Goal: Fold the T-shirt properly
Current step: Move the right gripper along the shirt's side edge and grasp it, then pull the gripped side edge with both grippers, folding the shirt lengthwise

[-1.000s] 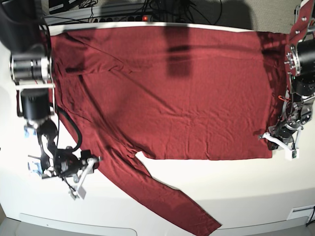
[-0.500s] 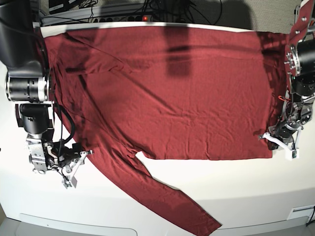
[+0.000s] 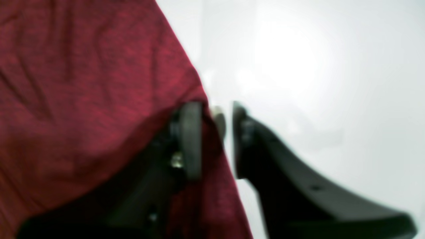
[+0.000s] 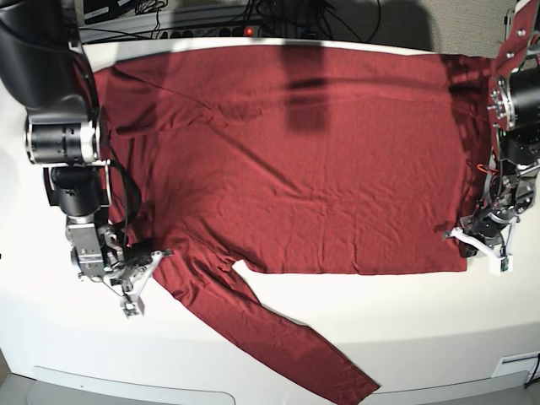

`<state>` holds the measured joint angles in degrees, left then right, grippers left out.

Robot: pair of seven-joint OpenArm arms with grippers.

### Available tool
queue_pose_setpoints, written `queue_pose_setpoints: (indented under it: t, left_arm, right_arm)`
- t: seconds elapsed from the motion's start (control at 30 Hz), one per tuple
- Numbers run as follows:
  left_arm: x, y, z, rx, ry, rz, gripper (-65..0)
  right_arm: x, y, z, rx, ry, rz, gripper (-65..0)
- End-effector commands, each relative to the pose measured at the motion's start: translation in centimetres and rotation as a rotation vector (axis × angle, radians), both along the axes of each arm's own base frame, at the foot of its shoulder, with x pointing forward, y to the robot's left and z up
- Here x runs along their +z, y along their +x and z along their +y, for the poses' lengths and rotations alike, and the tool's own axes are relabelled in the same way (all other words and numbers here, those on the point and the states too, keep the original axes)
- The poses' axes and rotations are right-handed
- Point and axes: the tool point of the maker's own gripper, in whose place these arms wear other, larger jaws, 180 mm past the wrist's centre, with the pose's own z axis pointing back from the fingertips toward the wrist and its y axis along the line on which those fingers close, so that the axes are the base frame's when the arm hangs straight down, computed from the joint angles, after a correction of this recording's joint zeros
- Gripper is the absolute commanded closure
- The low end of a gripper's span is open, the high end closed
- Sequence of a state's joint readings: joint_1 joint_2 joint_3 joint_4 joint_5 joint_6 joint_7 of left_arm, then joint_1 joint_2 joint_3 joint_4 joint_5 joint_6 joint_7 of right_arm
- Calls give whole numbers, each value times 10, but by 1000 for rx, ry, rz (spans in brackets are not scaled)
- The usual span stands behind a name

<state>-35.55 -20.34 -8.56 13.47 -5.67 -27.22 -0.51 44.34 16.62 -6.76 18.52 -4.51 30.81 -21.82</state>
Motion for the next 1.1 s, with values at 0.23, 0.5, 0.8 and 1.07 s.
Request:
queue_pose_setpoints:
  t: [0.23,0.5,0.8,1.07]
  left_arm:
    - [10,7,9,3,30,-30,0]
    - [42,33,10,-10,37,-62,0]
    - [77,44,18,15,-40,-52,0]
    - [63,30,14,21,-82,-21,0]
  right_arm:
    - [30,33,1,38,0,-155,0]
    - [59,41,-5,89,28,-185,0]
    - [96,35,-38,45,94,-211,0]
    - [109,4,-50,80,93,-241,0]
